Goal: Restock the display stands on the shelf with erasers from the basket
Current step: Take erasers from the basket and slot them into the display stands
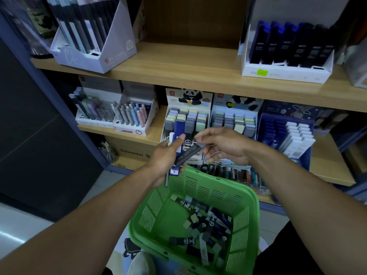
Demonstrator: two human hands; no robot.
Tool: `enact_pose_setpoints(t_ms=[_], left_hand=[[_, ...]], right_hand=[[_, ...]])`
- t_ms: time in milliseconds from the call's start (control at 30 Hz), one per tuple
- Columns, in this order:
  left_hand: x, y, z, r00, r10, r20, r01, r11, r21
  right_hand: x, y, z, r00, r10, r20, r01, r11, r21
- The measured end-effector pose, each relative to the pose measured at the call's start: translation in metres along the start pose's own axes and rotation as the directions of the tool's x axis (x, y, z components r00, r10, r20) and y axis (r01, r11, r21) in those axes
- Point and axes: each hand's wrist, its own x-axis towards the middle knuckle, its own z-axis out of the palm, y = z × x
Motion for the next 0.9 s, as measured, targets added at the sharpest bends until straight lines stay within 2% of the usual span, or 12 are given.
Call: enact_pose_setpoints(t_ms=[133,233,300,367,500,600,667,733,900], left_hand=[[0.0,0.003,-0.004,1.0,-0.028,-0.007,0.027,0.997,-0.072],[-0.002,0.005,-0.003,0.999,-0.033,0.011,0.034,0.996,-0.086],[-0.003,0.004,-0.003,0.999,-0.042,-0.014,0.041,0.995,-0.086],[-0.003,0.004,-0.003,0.998,-0.049,-0.033,0.046,0.996,-0.082],[-0.003,0.0,-0.003,0.997,-0.068,-0.033,0.065,0.994,-0.088],[-0.002,-0.001,-0.004,0.995,-0.09,-0.034,0.086,0.991,-0.106],[-0.001,0.0,-0.005,0.994,-0.102,-0.036,0.097,0.989,-0.107],[0.0,0.001,-0.007,0.994,-0.11,-0.03,0.106,0.989,-0.105],[0.0,0.005,-0.01,0.994,-0.111,-0.011,0.107,0.98,-0.17]], right_hand=[[-0.005,-0.003,-0.009,0.998,-0.037,-0.052,0.045,0.984,0.171],[-0.007,-0.004,-0.014,0.999,-0.034,0.001,0.032,0.947,0.319],[-0.006,-0.003,-0.017,0.999,-0.044,0.01,0.037,0.937,0.348],[-0.004,-0.002,-0.018,0.998,-0.054,-0.039,0.063,0.945,0.322],[0.003,0.003,-0.016,0.96,-0.111,-0.257,0.16,0.971,0.179],[0.006,0.007,-0.015,0.878,-0.276,-0.391,0.288,0.957,-0.03],[0.008,0.011,-0.013,0.809,-0.411,-0.42,0.332,0.909,-0.251],[0.015,0.015,-0.011,0.763,-0.499,-0.411,0.342,0.851,-0.397],[0.025,0.018,0.0,0.712,-0.571,-0.408,0.361,0.796,-0.486]])
